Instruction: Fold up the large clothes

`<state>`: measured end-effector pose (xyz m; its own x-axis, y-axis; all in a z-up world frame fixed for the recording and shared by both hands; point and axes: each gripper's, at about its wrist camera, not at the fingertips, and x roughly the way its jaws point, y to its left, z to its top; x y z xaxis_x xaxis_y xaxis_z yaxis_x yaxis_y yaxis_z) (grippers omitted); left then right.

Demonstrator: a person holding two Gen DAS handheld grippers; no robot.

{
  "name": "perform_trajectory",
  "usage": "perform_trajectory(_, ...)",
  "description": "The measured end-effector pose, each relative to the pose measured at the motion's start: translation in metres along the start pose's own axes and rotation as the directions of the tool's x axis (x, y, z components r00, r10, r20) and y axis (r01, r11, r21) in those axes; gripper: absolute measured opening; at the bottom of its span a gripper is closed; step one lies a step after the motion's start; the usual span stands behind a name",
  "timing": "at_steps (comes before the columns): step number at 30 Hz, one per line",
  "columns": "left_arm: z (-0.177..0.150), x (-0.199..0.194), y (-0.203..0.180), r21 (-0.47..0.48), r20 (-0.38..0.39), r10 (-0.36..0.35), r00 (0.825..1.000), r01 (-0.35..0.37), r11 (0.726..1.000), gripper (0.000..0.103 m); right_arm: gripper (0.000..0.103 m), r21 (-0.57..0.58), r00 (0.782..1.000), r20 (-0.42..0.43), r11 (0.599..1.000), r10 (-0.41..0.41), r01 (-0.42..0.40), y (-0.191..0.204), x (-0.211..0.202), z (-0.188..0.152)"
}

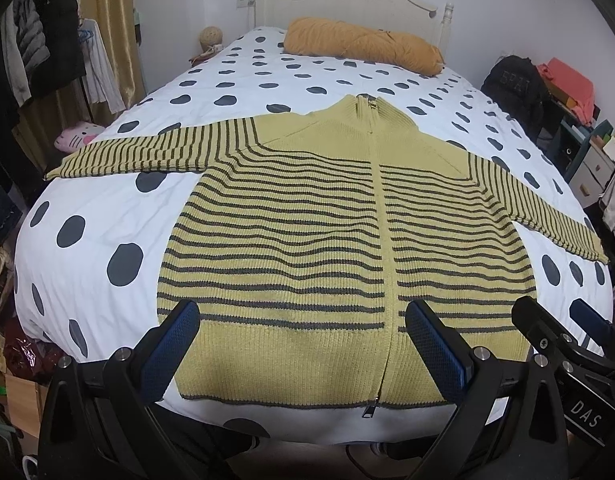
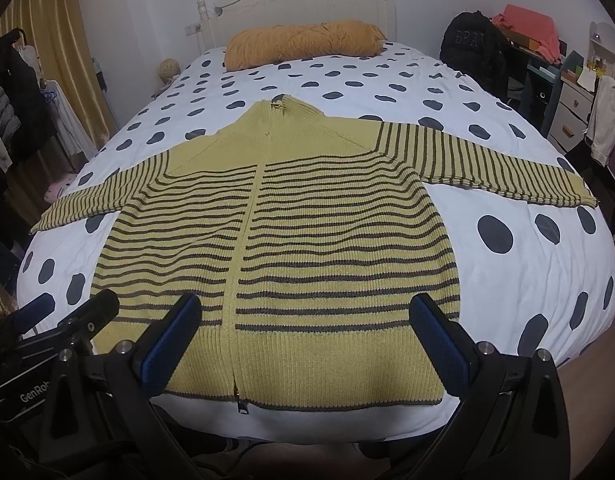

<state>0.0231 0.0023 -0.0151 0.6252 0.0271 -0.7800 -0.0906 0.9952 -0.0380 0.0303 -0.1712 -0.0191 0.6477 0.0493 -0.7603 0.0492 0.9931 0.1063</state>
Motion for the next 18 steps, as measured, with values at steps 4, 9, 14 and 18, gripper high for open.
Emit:
perform_trajectory(4,0.0001,0.0000,-0.0002,0.000,-0.002,-0.003,1.000,0.003,1.000,0.103,0.103,0.001,1.000,0.002,1.000,-0.002,0.002,-0.0015,-0.0003,0.0005)
perform_trajectory(9,0.0007,0.0003,-0.0007,0.002,-0.005,-0.003,1.000,0.003,1.000,0.103,0.103,0.002,1.000,0.000,1.000,-0.002,0.002,-0.0022,-0.0002,0.0005)
perform_trajectory(14,0.0003,0.0025,-0.0033,0.005,-0.015,-0.001,1.000,0.001,1.000,0.103,0.103,0.004,1.000,-0.004,1.000,-0.001,0.001,-0.0048,-0.0002,0.0005)
perform_trajectory(18,0.0000,0.0035,-0.0040,0.002,-0.014,-0.002,1.000,0.002,1.000,0.103,0.103,0.004,1.000,-0.004,1.000,-0.001,0.001,-0.0047,0.0000,0.0006)
